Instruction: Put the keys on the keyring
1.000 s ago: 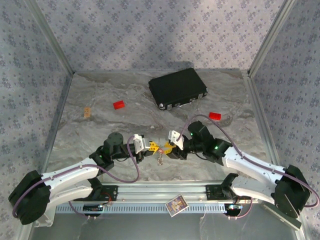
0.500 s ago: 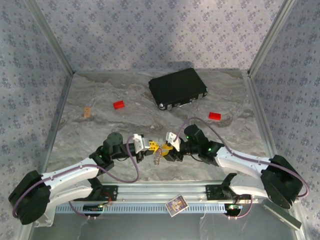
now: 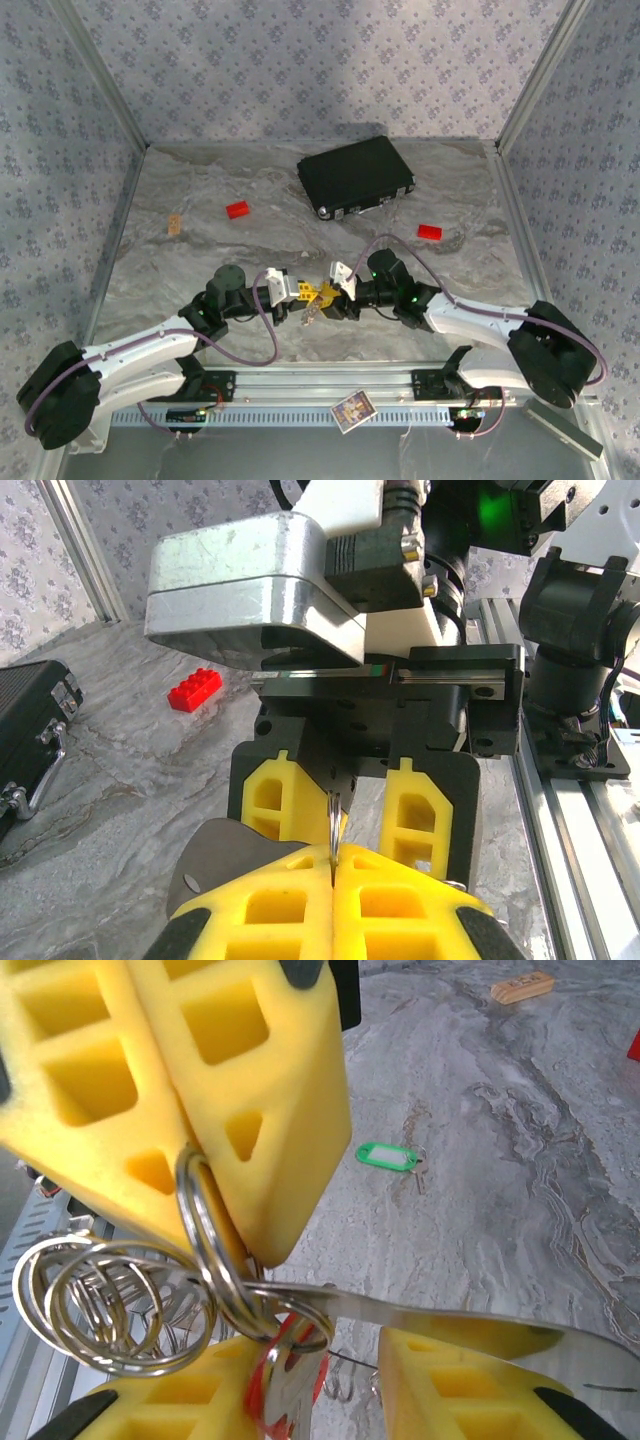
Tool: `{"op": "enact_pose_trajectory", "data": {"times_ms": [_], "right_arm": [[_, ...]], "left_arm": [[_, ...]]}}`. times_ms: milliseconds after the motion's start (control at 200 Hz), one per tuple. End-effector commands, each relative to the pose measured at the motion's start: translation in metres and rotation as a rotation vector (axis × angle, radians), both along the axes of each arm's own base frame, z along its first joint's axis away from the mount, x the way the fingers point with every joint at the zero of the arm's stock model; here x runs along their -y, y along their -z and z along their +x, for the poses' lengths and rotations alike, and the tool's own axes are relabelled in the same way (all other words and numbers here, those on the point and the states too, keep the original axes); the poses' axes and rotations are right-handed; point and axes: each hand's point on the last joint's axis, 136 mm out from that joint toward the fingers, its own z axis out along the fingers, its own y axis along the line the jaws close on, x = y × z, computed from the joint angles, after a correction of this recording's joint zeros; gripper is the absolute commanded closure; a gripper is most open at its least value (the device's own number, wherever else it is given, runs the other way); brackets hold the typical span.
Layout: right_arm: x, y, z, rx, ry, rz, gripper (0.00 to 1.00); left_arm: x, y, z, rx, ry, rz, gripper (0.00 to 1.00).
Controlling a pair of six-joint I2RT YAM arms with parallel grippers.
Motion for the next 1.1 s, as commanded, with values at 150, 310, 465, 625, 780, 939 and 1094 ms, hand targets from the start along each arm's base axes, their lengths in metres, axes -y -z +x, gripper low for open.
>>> {"op": "enact_pose_trajectory", "data": {"times_ms": [150, 310, 465, 625, 780, 939, 1094], "right_arm": [[-0.003, -0.003, -0.002, 0.003, -0.011, 0.021, 0.81], [0.001, 0.002, 0.001, 0.009, 0.005, -0.012, 0.90], [0.007, 0.000, 0.002, 0.019, 0.018, -0.036, 0.97], [0.015, -0.007, 0.004, 0.050, 0.035, -0.061, 0.99], [0.025, -0.018, 0.007, 0.114, 0.064, -0.081, 1.00], [0.031, -0.026, 0.006, 0.149, 0.071, -0.110, 1.00], [0.032, -0.031, 0.006, 0.172, 0.069, -0.133, 1.00]], "left_arm": [[0.003, -0.020, -0.006, 0.045, 0.034, -0.062, 1.00], [0.003, -0.020, -0.006, 0.045, 0.034, -0.060, 1.00], [0.002, -0.018, -0.006, 0.043, 0.029, -0.052, 1.00], [0.002, -0.018, -0.006, 0.045, 0.027, -0.048, 1.00], [0.002, -0.018, -0.006, 0.044, 0.030, -0.036, 1.00], [0.003, -0.017, -0.005, 0.041, 0.029, -0.026, 1.00], [0.004, -0.016, -0.004, 0.037, 0.030, -0.023, 1.00]]}}
